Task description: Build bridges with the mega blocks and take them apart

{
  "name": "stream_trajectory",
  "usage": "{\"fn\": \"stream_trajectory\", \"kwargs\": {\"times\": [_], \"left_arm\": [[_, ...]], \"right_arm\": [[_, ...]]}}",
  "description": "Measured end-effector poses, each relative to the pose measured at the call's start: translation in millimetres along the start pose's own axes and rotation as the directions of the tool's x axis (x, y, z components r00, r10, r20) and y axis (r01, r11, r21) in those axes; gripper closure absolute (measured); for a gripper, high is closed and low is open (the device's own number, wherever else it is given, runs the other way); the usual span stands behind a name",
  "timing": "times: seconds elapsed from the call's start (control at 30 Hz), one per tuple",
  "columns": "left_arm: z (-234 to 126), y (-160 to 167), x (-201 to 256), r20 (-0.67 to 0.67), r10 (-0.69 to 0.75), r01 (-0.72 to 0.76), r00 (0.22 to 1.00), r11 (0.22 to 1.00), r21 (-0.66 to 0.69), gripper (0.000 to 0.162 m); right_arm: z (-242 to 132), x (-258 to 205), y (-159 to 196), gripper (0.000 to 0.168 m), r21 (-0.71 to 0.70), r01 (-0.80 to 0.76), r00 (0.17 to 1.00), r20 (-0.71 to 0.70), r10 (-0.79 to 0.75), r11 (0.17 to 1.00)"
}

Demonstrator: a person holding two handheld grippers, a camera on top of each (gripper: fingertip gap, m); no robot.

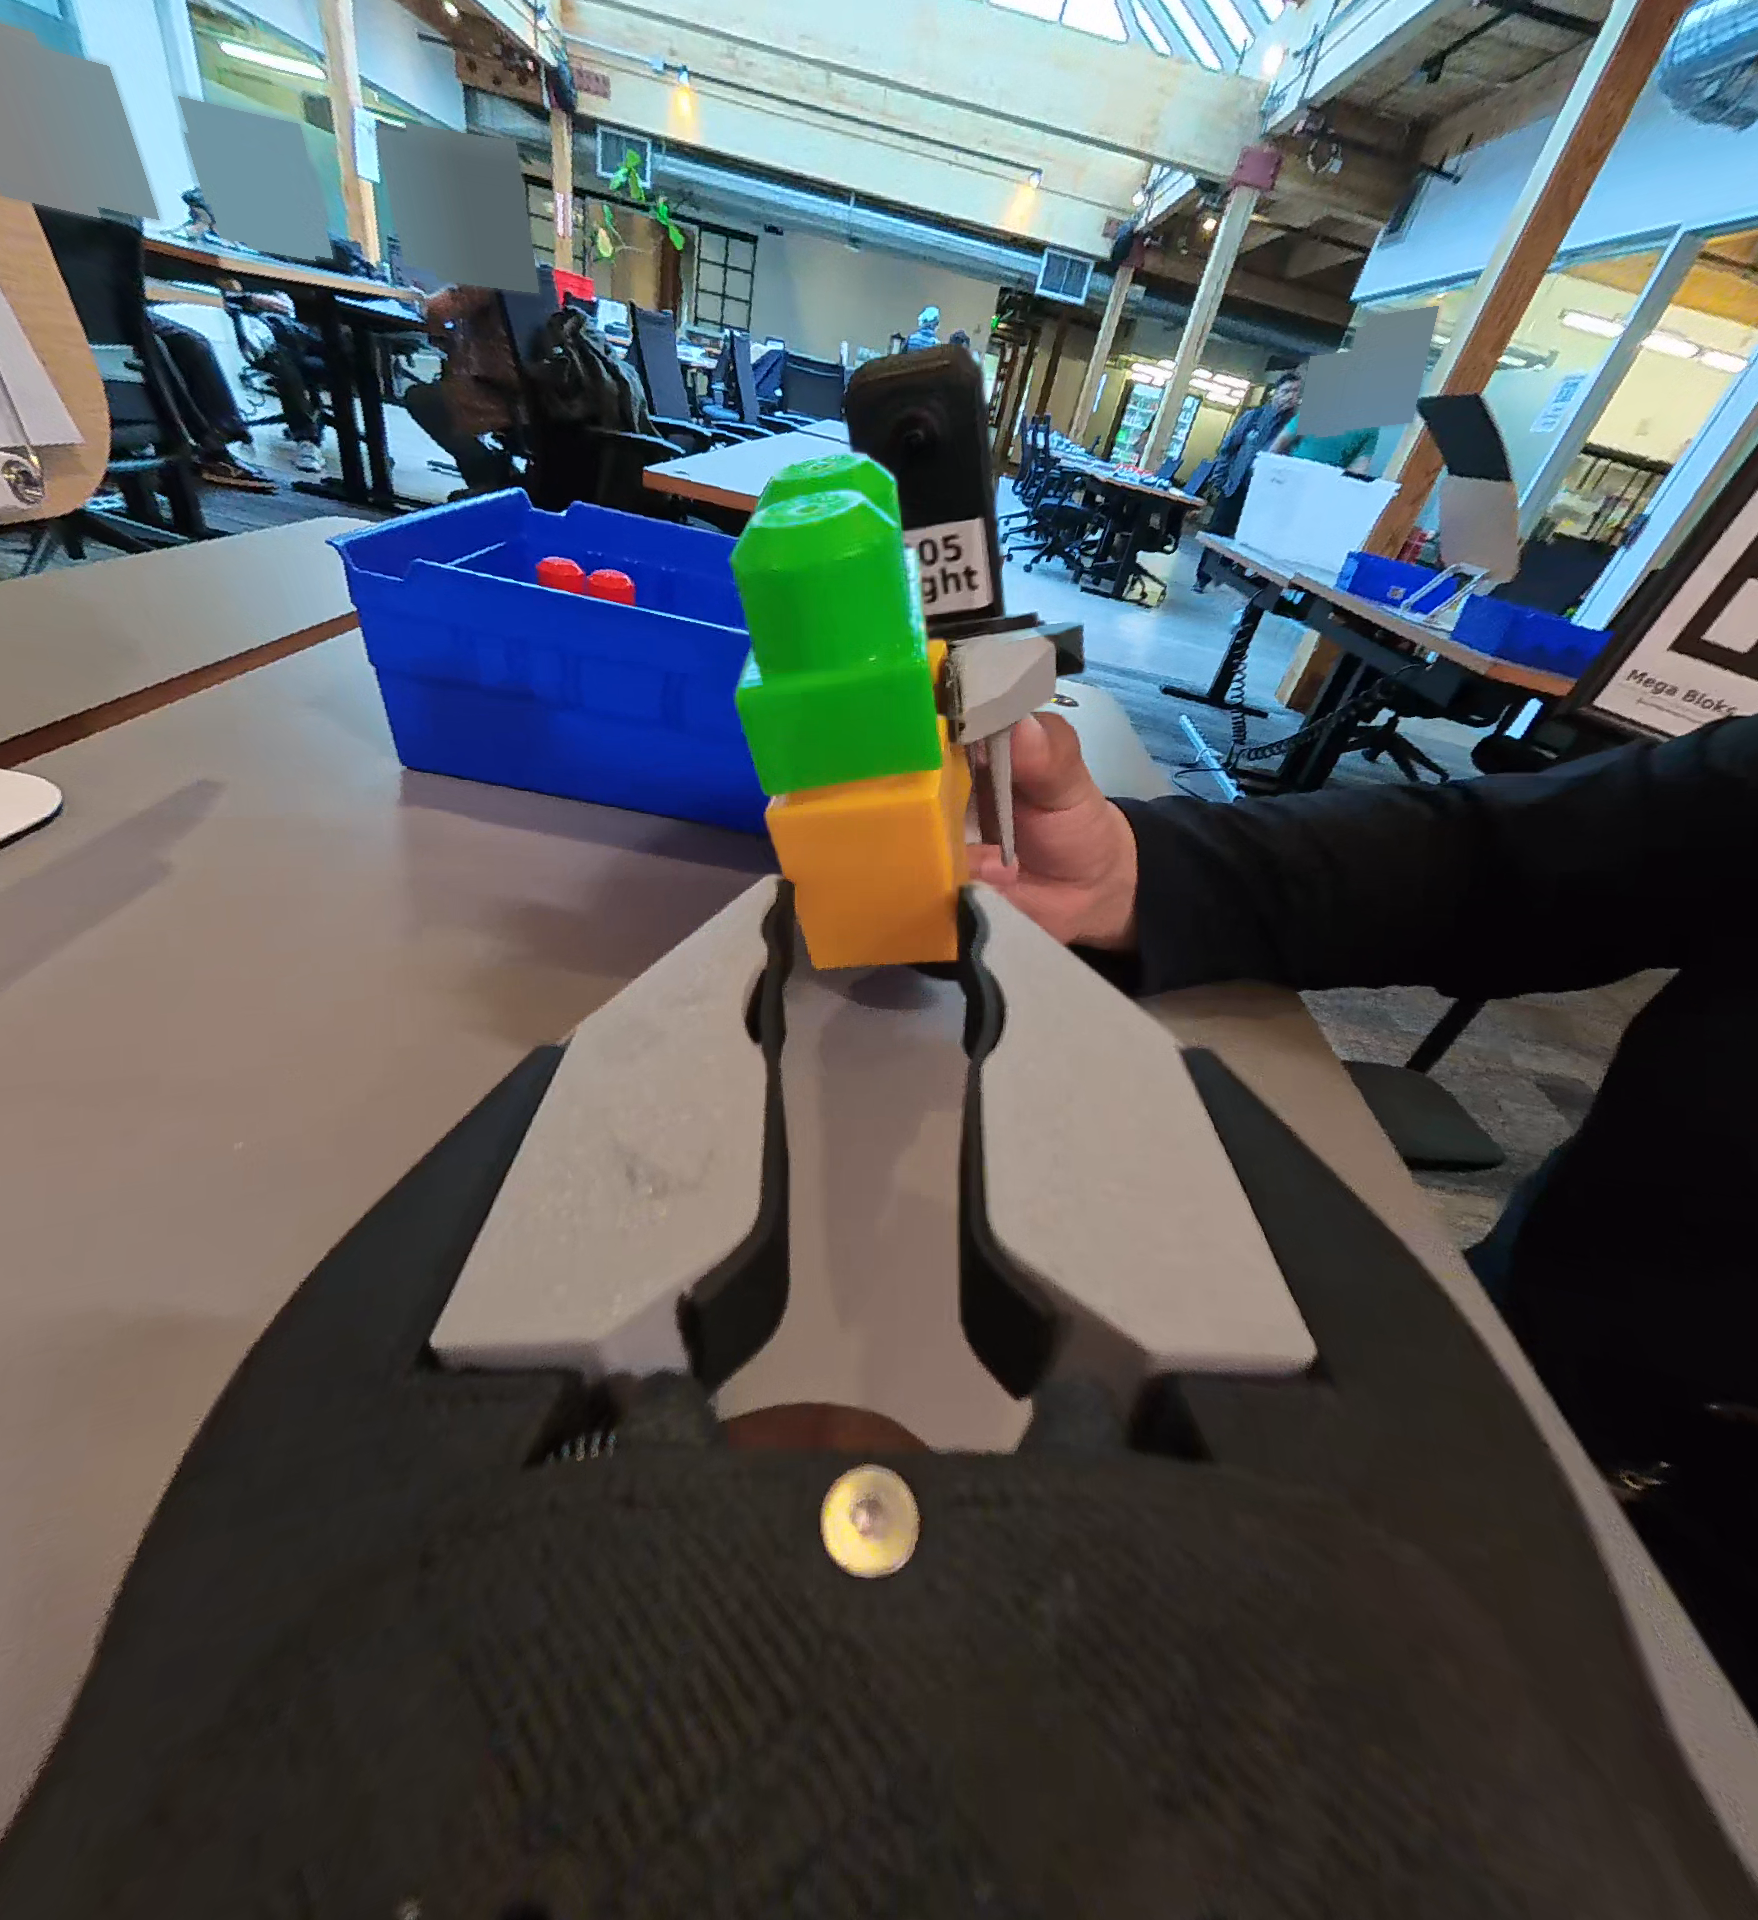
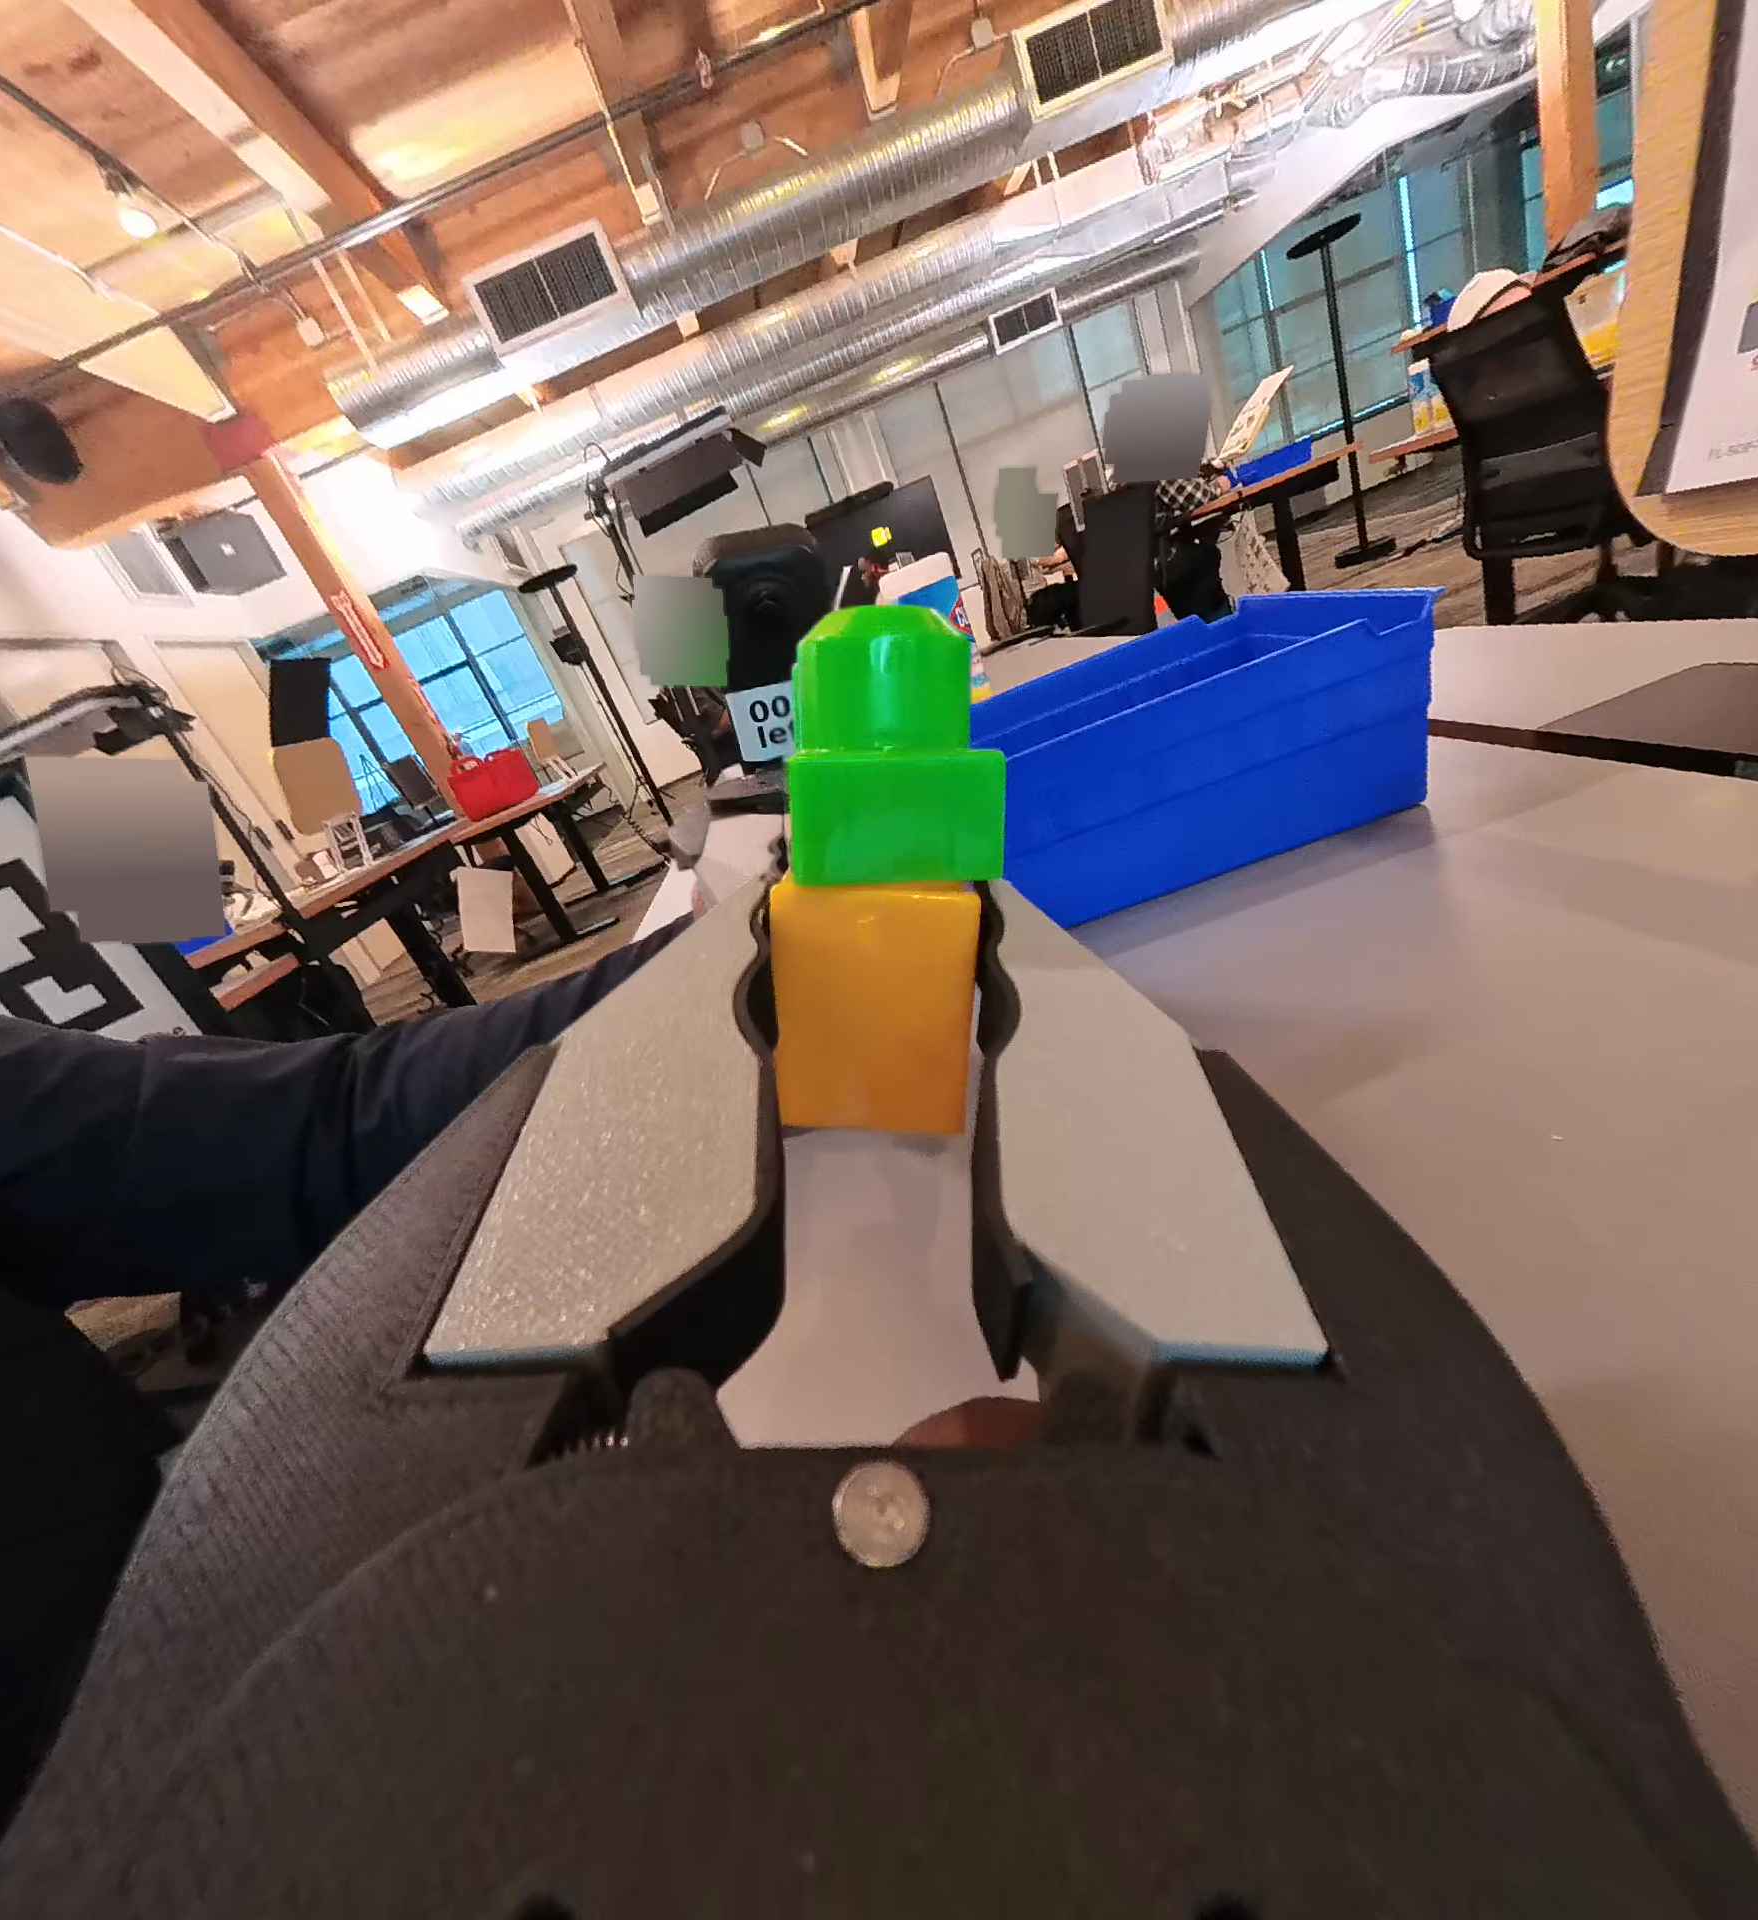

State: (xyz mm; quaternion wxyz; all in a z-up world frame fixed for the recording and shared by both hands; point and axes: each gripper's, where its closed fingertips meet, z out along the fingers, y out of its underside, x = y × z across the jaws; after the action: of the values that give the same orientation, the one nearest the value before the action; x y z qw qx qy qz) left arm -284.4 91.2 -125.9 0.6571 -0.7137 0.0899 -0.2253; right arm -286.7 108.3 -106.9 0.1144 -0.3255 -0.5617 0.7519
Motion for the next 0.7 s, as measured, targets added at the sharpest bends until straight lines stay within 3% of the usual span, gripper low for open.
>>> {"fn": "stream_trajectory", "kwargs": {"times": [0.17,0.3,0.4,0.47,0.5,0.63,0.7], "left_arm": [[2,4,-4,0.044,0.027,-0.026,0.999,0.999,-0.028,0.133],[3,1,0,0.004,-0.015,0.015,1.000,1.000,0.014,0.126],[4,6,3,-0.047,-0.081,0.081,0.996,0.997,-0.005,0.113],[8,20,-4,-0.008,-0.095,0.094,0.995,0.992,-0.082,0.089],[10,24,-6,0.009,-0.089,0.089,0.996,0.991,-0.098,0.086],[19,15,6,-0.016,-0.033,0.031,0.999,0.997,-0.065,0.100],[22,13,9,0.001,0.010,-0.010,1.000,0.998,-0.065,0.115]], "right_arm": [[2,1,4,0.135,-0.012,-0.005,1.000,-0.010,0.005,1.000],[0,3,0,0.134,0.026,-0.044,0.999,0.006,0.044,0.999],[-2,5,-1,0.135,0.037,-0.021,1.000,-0.022,0.022,0.999],[-3,3,-6,0.135,0.057,-0.003,1.000,-0.028,0.005,0.998],[-3,1,-6,0.135,0.055,-0.001,1.000,-0.020,0.002,0.999],[5,0,8,0.135,-0.021,0.032,0.999,-0.031,-0.033,0.999],[9,-9,12,0.135,-0.034,0.029,0.999,0.015,-0.029,0.999]]}}
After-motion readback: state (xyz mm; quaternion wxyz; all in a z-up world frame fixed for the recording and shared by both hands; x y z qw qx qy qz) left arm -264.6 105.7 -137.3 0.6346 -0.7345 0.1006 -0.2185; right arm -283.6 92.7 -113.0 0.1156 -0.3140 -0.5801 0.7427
